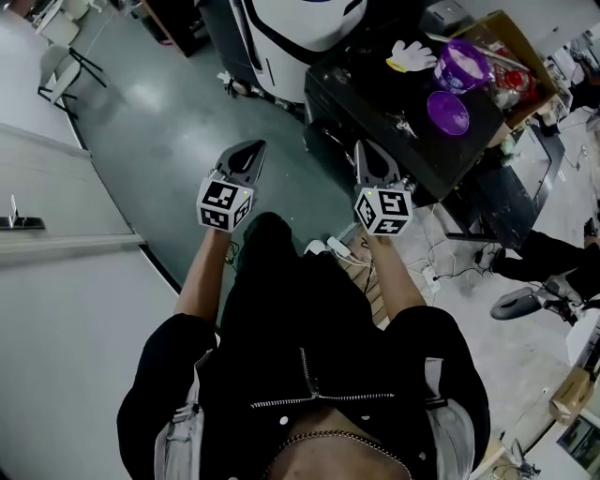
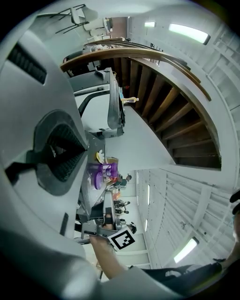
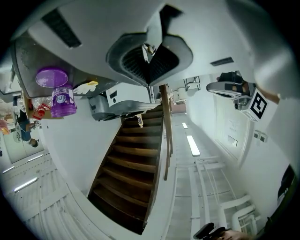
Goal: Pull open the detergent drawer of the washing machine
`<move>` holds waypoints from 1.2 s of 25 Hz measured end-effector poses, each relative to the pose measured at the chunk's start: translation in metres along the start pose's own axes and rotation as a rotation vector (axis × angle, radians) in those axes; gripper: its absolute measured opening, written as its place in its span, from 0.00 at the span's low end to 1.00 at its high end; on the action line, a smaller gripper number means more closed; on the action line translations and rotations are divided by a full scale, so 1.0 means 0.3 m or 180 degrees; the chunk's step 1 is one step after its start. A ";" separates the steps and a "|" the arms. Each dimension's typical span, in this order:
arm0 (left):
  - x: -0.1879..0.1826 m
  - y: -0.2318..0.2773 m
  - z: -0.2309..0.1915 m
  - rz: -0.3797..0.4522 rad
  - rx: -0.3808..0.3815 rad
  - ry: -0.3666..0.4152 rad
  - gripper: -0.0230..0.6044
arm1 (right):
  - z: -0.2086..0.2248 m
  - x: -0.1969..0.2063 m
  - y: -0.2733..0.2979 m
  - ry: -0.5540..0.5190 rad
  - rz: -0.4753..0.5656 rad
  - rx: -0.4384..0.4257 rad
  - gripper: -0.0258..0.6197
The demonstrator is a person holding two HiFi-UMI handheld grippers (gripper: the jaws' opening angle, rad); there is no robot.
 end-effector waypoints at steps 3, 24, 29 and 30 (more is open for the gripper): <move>-0.026 0.035 -0.027 0.0044 0.0045 -0.0011 0.06 | 0.001 -0.027 0.017 -0.0057 0.0012 0.0005 0.05; 0.093 0.539 -0.248 0.0041 0.0734 -0.0638 0.06 | 0.089 -0.037 0.310 -0.0393 -0.0309 0.0266 0.05; 0.198 0.620 -0.239 -0.0012 0.0923 -0.0902 0.06 | 0.109 -0.015 0.355 -0.0356 -0.0387 0.0294 0.05; 0.226 0.634 -0.246 -0.0035 0.0939 -0.0957 0.06 | 0.108 -0.008 0.367 -0.0336 -0.0391 0.0304 0.05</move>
Point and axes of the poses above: the fingertips, and each gripper's own axes: y forward along the fingers, z to its right, x out of its underside, the point moved 5 cm from there along -y, backward along the fingers, and after that the axes turned 9 degrees about x, right-handed, at the moved point
